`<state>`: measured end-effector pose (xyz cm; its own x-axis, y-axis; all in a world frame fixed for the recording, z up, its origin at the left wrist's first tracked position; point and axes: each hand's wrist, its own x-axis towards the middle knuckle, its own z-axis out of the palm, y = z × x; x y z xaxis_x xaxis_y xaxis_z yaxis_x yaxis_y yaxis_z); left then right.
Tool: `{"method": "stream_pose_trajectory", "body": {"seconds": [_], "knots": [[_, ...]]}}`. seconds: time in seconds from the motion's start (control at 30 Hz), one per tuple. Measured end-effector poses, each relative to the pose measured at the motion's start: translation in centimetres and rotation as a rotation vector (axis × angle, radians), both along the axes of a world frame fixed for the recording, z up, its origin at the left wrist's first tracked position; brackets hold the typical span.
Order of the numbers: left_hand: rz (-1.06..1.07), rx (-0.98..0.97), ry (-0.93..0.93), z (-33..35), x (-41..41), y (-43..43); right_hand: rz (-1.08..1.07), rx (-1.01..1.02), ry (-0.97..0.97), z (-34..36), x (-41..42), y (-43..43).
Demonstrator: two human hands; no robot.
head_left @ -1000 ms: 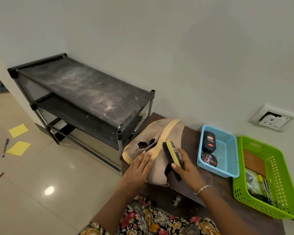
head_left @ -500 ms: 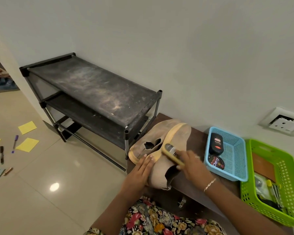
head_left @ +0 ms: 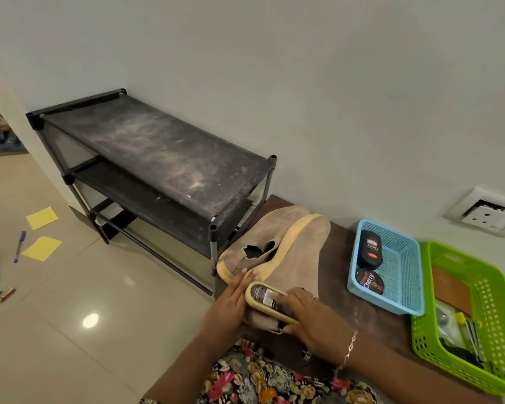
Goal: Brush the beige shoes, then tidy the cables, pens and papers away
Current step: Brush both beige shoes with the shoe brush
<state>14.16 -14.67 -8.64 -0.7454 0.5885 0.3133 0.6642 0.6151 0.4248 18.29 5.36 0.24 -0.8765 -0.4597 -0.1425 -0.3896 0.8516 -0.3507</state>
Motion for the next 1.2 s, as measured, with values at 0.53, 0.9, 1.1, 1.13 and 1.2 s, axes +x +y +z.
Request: {"method": "stream_pose_trajectory", "body": {"seconds": [0.53,0.9,1.1,1.13,1.2], "knots": [[0.014,0.067,0.006,-0.3,-0.1,0.3,0.056,0.086,0.134,-0.1,-2.6,3.0],[0.047,0.091,-0.062,0.1,-0.2,0.3,0.113,0.139,-0.045,1.0,0.2,0.6],[0.030,0.012,-0.109,-0.1,-0.4,0.8,-0.364,0.193,0.068,0.0,-6.5,5.9],[0.039,0.012,-0.119,-0.1,-0.3,0.8,-0.462,0.169,0.065,-0.1,-6.7,6.0],[0.060,0.015,-0.142,0.1,-0.2,0.7,-0.460,0.129,0.045,-0.1,-5.5,4.6]]}}
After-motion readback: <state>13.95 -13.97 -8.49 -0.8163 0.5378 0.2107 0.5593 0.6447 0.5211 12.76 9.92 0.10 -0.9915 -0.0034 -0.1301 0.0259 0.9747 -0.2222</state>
